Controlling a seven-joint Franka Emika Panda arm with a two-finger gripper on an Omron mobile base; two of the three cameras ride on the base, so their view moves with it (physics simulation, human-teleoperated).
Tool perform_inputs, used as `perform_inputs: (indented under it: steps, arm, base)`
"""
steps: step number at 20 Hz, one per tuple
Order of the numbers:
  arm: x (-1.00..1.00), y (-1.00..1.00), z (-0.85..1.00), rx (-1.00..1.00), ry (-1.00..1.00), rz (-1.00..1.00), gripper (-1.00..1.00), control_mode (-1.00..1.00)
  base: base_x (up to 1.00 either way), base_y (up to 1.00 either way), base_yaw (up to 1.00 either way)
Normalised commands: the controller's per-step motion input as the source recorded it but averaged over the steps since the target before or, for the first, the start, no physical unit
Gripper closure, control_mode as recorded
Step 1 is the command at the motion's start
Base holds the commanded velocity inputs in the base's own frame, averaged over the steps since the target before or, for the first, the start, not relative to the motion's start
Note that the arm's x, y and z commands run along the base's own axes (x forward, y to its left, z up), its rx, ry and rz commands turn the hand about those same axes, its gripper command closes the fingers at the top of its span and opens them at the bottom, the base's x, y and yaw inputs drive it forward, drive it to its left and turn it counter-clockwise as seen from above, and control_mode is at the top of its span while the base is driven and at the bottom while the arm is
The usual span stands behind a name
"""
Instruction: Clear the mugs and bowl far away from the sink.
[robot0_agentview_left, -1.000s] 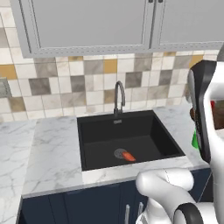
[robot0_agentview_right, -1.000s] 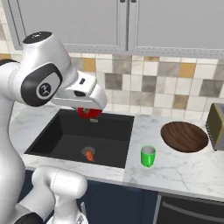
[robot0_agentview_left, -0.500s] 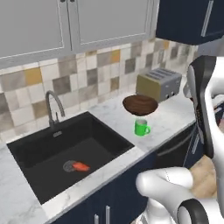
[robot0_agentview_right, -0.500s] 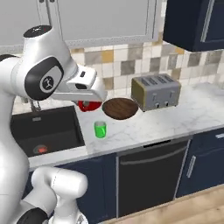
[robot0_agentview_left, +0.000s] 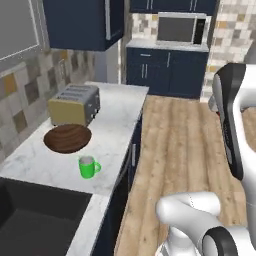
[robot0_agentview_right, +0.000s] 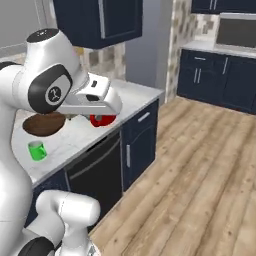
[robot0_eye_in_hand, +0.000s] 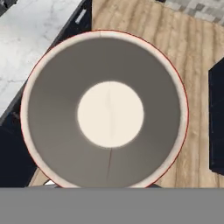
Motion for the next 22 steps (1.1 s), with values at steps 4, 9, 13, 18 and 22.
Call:
perform_inputs:
  steps: [4, 9, 13, 18, 22]
  arm:
    - [0.0, 0.0, 0.0, 0.0, 0.0, 0.0, 1.0, 1.0]
    - [0.0, 0.0, 0.0, 0.0, 0.0, 0.0, 1.0, 1.0]
    - [0.0, 0.0, 0.0, 0.0, 0.0, 0.0, 1.0, 1.0]
    - [0.0, 0.0, 0.0, 0.0, 0.0, 0.0, 1.0, 1.0]
    - [0.0, 0.0, 0.0, 0.0, 0.0, 0.0, 1.0, 1.0]
  base:
    - [0.0, 0.0, -0.99]
    - [0.0, 0.0, -0.97]
    - [0.01, 0.0, -0.94]
    - [0.68, 0.15, -0.7]
    - [1.0, -0.26, -0.18]
